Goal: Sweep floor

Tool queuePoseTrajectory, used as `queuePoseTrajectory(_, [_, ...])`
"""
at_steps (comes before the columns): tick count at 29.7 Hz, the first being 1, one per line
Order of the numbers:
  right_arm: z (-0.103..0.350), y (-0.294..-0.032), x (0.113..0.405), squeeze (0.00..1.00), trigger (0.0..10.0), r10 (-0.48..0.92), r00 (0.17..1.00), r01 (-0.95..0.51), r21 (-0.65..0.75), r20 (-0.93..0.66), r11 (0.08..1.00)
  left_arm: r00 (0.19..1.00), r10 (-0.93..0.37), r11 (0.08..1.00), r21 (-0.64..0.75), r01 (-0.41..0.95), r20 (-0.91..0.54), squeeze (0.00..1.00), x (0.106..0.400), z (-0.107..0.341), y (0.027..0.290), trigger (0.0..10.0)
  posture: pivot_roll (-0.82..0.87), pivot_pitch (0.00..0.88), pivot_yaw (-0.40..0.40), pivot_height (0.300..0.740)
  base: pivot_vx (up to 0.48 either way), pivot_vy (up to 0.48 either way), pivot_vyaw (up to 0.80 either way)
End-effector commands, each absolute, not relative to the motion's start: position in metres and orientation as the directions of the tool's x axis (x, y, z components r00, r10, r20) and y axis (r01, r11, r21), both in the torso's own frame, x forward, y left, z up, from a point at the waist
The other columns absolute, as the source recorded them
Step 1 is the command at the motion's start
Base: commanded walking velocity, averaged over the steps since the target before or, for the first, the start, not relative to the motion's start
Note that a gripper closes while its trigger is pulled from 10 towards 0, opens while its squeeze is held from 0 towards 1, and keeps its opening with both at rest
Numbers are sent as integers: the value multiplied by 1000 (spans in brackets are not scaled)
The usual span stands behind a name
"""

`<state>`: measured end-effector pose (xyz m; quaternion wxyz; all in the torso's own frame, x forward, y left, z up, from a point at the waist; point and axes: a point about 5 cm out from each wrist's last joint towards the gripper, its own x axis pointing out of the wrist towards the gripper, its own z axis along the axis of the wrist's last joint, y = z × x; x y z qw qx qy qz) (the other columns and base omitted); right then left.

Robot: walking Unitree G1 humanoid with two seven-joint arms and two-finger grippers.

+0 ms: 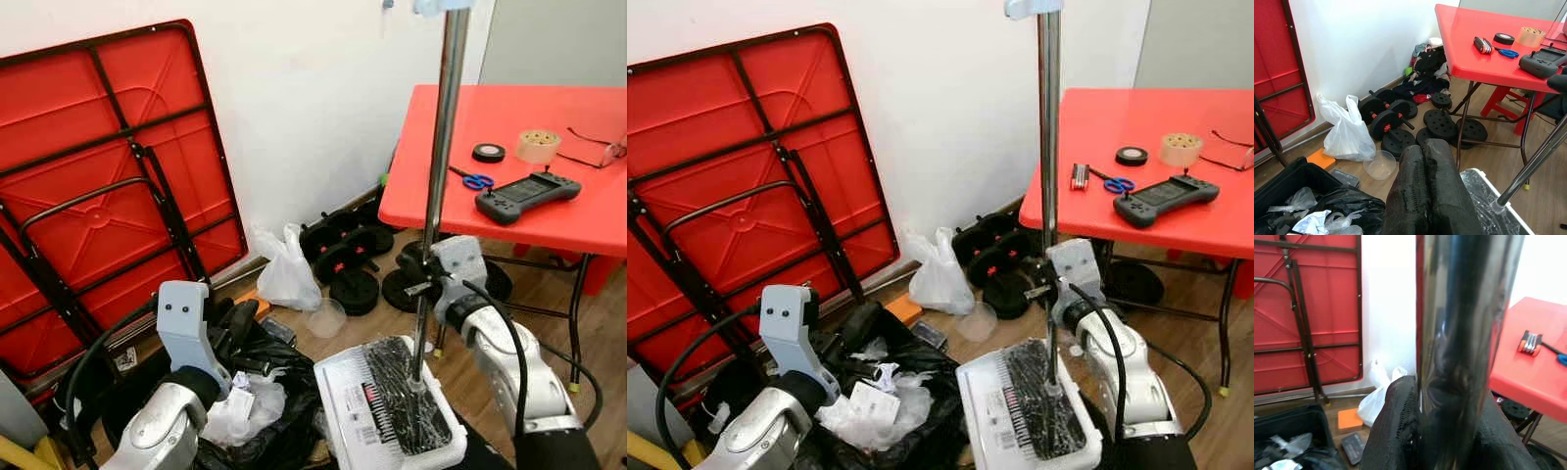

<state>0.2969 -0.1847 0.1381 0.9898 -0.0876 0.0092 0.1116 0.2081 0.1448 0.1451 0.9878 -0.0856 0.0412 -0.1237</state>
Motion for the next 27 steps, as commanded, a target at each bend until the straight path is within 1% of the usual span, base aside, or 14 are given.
queuePoseTrajectory(1, [154, -184, 301, 0, 10000, 219, 974, -207, -180, 49, 962, 957, -282, 947, -176, 267, -65, 0, 207, 145, 145, 10000, -114, 0, 27, 740, 0, 0, 0])
queuePoseTrajectory(23, [154, -188, 303, 0, 10000, 182, 982, -172, -178, 45, 969, 958, -280, 948, -174, 265, -67, 0, 207, 146, 145, 10000, -112, 0, 28, 740, 0, 0, 0])
queuePoseTrajectory(27, [154, -188, 303, 0, 10000, 179, 983, -169, -178, 46, 969, 958, -280, 949, -174, 265, -67, 0, 207, 146, 145, 10000, -113, 0, 28, 740, -247, 0, 0])
